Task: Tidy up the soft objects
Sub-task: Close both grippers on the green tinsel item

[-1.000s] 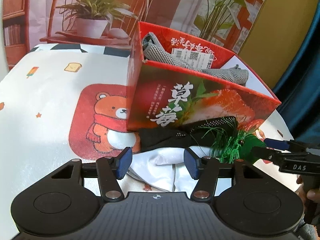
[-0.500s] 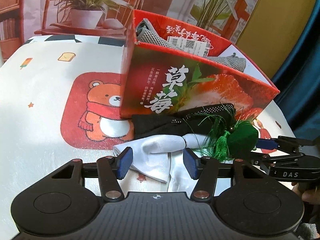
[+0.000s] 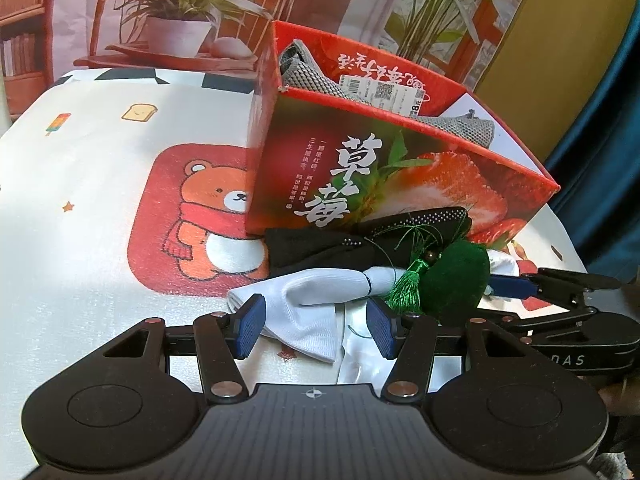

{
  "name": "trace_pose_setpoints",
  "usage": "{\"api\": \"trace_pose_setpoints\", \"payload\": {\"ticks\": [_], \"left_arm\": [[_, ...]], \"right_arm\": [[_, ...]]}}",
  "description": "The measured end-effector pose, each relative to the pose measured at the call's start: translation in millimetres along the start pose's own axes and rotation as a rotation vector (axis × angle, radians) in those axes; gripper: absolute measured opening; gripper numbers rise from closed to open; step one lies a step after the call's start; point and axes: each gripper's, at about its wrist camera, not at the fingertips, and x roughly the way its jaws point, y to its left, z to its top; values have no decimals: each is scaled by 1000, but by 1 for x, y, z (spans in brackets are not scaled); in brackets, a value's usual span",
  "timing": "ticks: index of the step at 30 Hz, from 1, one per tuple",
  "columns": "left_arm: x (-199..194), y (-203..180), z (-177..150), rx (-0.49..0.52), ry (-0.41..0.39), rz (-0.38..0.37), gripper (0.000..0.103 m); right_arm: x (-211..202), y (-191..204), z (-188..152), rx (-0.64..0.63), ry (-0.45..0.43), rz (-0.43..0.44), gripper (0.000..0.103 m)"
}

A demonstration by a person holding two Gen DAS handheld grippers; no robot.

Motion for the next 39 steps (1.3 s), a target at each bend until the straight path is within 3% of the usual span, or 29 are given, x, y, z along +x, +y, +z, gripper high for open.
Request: {"api": "trace_pose_setpoints", "payload": {"ticks": [11,16,19,26,30,32,39], "left_arm": [[7,-22,13,31,-1,-55,58],[13,-42,19,58,3,-106,58],[19,-55,23,75,7,-143,58],[34,-75,25,102,43,-215,58],[47,-76,25,105,63,-216,58],[54,-73,26,95,70,-222,46],[55,-71,28,101,64,-237,43]], "right_arm": [[-17,-19,-10,23,-9,-19,63],[-20,-26,-11,22,-27,-22,53],[-20,-28,-12,16,-33,-26,52],[-11,-24,-10,-24,-40,6,53],[-5,-17,-8,-59,-38,33,53],[-1,-16,-7,-57,-38,52,53],[13,-9,-1,-52,-26,74,45]]}}
